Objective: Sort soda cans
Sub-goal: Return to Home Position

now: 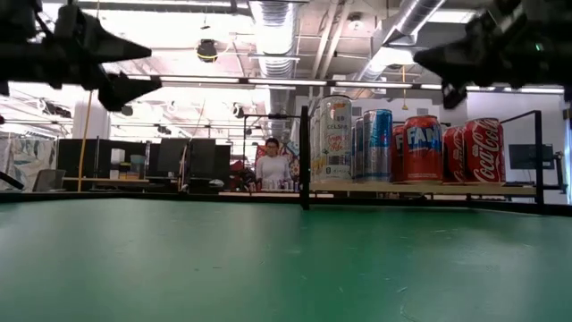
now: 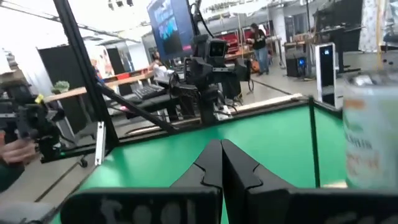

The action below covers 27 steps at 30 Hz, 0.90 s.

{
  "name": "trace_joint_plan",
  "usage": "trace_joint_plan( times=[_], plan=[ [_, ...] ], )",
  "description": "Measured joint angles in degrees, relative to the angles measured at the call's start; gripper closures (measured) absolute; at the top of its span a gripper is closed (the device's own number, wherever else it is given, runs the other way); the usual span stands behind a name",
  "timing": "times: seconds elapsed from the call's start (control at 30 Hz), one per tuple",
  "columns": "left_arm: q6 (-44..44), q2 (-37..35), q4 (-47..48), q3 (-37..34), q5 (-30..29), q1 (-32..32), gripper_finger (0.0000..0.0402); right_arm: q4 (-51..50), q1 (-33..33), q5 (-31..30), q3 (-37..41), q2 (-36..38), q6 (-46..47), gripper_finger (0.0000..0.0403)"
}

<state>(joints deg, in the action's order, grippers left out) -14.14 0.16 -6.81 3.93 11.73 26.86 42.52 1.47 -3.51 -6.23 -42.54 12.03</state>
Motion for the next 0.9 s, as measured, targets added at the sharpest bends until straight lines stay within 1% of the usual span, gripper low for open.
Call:
trace_joint_plan(
  times=[0.07, 0.1, 0.17, 0.2, 0.3, 0.47, 0.53, 0.57, 0.67, 0.73, 0.9],
  plan=[
    [-2.1, 0.0, -2.4, -2.9, 0.0, -0.4, 0.0010, 3.8, -0.1, -0.3, 3.3, -0.2, 0.9, 0.0382],
    [-3.1, 0.2, -1.1, -3.3, -0.2, -0.7, 0.0010, 4.5, -0.1, -0.3, 4.6, -0.1, 1.5, 0.0382],
    [-2.0, 0.4, 1.0, -3.2, -2.3, -1.5, 0.0010, 4.4, -0.1, -0.8, 5.7, -0.2, 2.2, 0.0382],
    [-1.5, 0.4, 1.8, -3.2, -3.5, -1.8, 0.0010, 2.8, 0.0, -1.2, 5.7, -0.1, 2.4, 0.0382],
    [0.5, 0.5, 2.4, -3.2, -5.2, -3.1, 0.0010, 1.4, -0.1, -1.5, 5.7, -0.5, 1.2, 0.0382],
    [4.6, 1.1, 5.5, -3.2, -11.2, -4.8, 0.0010, 1.3, -1.9, -4.0, 5.8, -2.2, -6.2, 0.0382],
    [6.1, 1.4, 5.4, -3.3, -11.5, -5.6, 0.0010, 1.1, -3.2, -4.1, 5.8, -2.8, -9.1, 0.0382],
    [7.3, 1.7, 5.3, -3.3, -11.6, -6.1, 0.0010, 0.9, -4.0, -4.2, 5.8, -2.8, -11.3, 0.0382],
    [10.6, 2.0, 5.5, -3.3, -12.3, -7.2, 0.0010, 0.0, -6.1, -4.3, 5.8, -2.7, -22.3, 0.0379],
    [11.9, 2.0, 5.5, -3.3, -12.7, -7.4, 0.0010, -1.7, -6.8, -4.2, 5.8, -2.8, -27.2, 0.0373],
    [12.2, 2.1, 5.5, -3.3, -12.7, -7.4, 0.0010, -4.0, -7.7, -4.2, 5.8, -2.8, -28.4, 0.0364]
  ],
)
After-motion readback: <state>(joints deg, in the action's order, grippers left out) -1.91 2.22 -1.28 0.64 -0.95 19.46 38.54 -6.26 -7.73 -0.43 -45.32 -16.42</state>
